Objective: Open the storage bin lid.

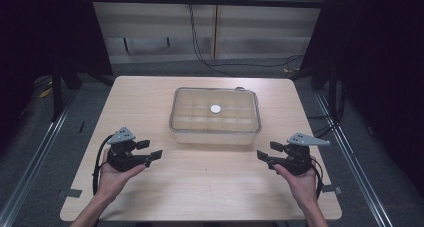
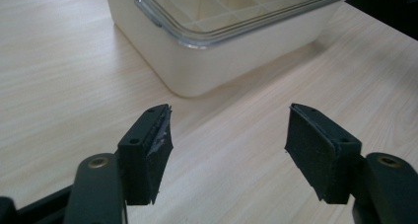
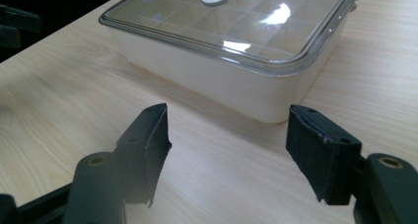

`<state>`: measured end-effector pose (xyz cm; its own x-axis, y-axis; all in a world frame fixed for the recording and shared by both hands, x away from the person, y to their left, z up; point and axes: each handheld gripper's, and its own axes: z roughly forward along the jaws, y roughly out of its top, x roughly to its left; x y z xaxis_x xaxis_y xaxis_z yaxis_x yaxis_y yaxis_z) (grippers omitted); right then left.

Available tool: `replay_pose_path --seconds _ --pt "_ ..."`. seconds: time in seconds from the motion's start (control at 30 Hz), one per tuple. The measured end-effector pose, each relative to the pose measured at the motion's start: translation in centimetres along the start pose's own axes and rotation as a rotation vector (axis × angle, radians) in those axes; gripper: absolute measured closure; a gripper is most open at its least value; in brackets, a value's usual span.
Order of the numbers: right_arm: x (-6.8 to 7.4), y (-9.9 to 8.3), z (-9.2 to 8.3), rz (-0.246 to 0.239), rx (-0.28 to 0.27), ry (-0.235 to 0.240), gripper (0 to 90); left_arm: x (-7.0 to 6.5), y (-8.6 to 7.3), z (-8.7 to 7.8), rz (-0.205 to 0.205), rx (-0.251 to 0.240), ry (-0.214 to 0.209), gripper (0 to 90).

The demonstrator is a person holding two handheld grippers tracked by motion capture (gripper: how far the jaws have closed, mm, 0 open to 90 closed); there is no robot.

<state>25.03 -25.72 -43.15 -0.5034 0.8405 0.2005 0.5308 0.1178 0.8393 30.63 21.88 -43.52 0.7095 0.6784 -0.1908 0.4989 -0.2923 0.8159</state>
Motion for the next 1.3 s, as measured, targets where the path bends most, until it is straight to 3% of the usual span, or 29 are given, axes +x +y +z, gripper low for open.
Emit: replay_pose_path --seconds 0.13,0.2,0.33,0.4,0.47,0.57,0.73,1.1,1.3 --pt "-0.1 0.8 0.2 -0.011 0.017 0.014 33.1 0.1 0.8 0.3 0.012 -0.009 -0.031 42.3" --pt "-0.4 1.1 0.5 -0.012 0.027 0.013 33.1 0.2 1.1 0.6 -0.005 -0.013 -0.033 38.7" --pt "-1.1 1.7 1.3 -0.009 0.029 0.014 32.7 0.6 1.5 1.0 -0.006 -0.008 -0.020 37.4" --pt "-1.1 1.9 1.9 -0.017 0.062 0.024 30.9 0.6 1.7 1.2 0.027 0.005 0.004 40.3" --pt "-0.9 2.0 2.2 -0.025 0.091 0.028 28.0 0.8 1.8 1.3 0.026 0.007 0.004 41.1" --pt "-0.7 2.3 3.1 -0.029 0.112 0.054 26.9 1.3 2.3 1.7 0.015 0.006 0.001 39.1" --pt "-1.6 3.2 4.0 -0.013 0.097 0.027 25.4 2.2 3.0 2.4 0.012 0.025 -0.010 36.7" --pt "-2.9 4.8 5.5 -0.010 0.122 0.012 22.0 2.9 3.4 3.5 0.010 0.052 0.049 29.6" --pt "-3.4 6.2 6.5 -0.013 0.137 0.025 18.0 3.7 5.2 4.1 -0.010 0.051 0.055 25.8"
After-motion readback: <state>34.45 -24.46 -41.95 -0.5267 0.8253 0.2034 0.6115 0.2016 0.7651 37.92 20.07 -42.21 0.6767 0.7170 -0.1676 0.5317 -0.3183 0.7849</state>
